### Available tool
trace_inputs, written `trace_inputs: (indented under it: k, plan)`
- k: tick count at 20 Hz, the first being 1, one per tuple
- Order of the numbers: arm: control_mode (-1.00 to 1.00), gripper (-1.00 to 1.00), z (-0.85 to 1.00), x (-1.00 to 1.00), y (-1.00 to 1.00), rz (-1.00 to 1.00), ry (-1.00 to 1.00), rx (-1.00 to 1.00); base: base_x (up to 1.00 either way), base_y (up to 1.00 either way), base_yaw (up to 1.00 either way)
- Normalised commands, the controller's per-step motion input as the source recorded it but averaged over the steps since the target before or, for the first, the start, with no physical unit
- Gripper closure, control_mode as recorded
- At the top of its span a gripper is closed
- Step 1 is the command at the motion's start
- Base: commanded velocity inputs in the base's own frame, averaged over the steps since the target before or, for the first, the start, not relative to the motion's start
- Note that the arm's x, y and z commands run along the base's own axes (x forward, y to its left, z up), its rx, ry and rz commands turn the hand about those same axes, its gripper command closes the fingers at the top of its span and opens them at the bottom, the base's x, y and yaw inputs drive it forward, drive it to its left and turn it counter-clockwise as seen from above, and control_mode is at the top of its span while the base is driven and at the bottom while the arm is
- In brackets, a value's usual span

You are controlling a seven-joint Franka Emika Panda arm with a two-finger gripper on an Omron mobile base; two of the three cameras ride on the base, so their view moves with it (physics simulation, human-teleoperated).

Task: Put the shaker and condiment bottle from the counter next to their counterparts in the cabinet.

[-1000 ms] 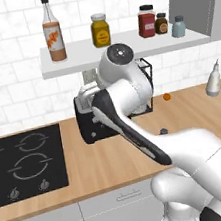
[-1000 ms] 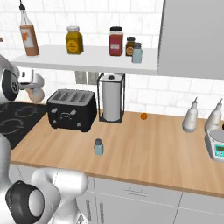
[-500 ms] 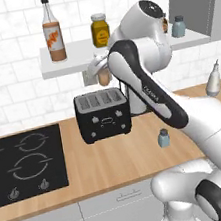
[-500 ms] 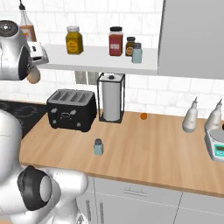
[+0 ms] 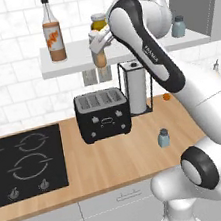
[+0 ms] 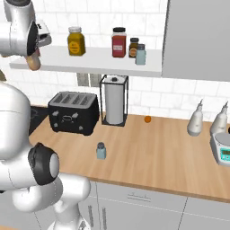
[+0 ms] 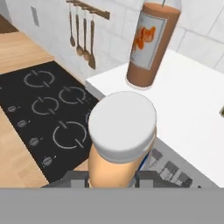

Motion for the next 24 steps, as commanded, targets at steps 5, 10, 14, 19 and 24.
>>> trace_inputs:
  k: [5, 10, 14, 19, 24]
  plan:
    - [-1.0, 1.0, 0.2, 0.19, -0.02, 0.15, 0.04, 0.0, 0.0, 0.0, 0.0]
    - [-1.0, 1.0, 0.0, 0.04, 0.0, 0.0, 0.0, 0.01, 0.0, 0.0, 0.0]
    - [-1.0, 1.0, 0.0, 0.23, -0.02, 0.0, 0.0, 0.12, 0.0, 0.0, 0.0]
    - [-1.0, 1.0, 0.0, 0.21, 0.0, -0.02, -0.01, 0.2, 0.0, 0.0, 0.0]
    - [-1.0, 1.0, -0.03, 0.0, 0.0, 0.0, -0.01, 0.01, 0.0, 0.0, 0.0]
